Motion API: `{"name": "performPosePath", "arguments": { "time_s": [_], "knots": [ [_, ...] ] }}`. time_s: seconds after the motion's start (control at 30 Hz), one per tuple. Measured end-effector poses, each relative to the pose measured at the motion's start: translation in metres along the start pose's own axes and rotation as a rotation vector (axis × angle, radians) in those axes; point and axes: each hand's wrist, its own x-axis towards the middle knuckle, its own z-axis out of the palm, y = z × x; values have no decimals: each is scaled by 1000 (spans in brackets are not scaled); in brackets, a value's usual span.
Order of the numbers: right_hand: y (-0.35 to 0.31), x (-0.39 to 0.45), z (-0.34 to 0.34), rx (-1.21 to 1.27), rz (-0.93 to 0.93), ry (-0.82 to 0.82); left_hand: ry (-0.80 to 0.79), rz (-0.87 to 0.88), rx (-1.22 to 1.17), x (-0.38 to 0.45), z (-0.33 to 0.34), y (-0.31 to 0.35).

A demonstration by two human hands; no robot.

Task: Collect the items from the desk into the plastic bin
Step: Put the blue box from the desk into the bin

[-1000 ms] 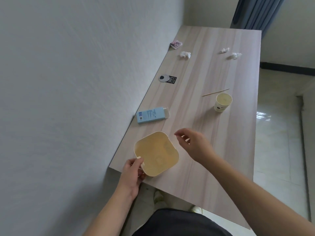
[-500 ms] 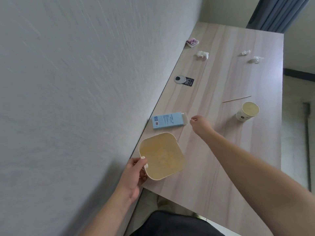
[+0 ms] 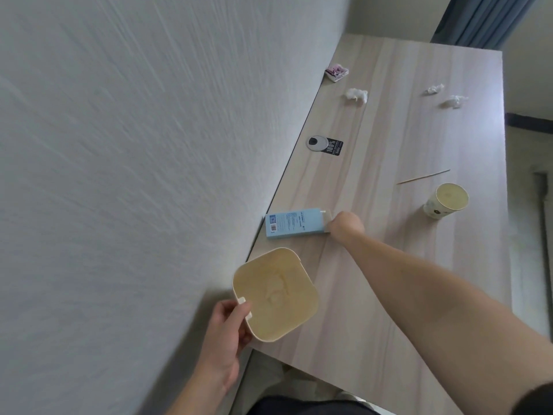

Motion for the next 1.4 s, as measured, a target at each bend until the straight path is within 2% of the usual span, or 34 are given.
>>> {"name": "performPosePath", "arguments": {
  "time_s": [0.07, 0.33, 0.43, 0.6, 0.77, 1.0, 1.1, 1.23, 1.4],
  "knots": [
    [-3, -2, -5, 52, -17, 0, -1, -4, -3, -1, -2, 2],
    [17, -63, -54, 573, -251, 73, -134, 11, 57, 1, 18, 15],
    [33, -103, -88, 591, -349, 168, -161, 10, 69, 4, 30, 13],
    [53, -175, -142, 709, -400, 383, -233, 42, 161, 4, 62, 12],
    [72, -237, -163, 767, -448, 422, -315, 50, 181, 4, 96, 17],
    [111, -280, -158, 734, -434, 507, -366, 19, 245, 4, 117, 1],
    [122, -288, -149, 651, -431, 456, -394, 21, 312, 2, 118, -8],
    [129, -301, -128, 374, -434, 359, -508, 84, 415, -7, 119, -11],
    [128, -315, -105, 255, -458, 332, -645, 125, 527, -20, 122, -7]
  ]
}}
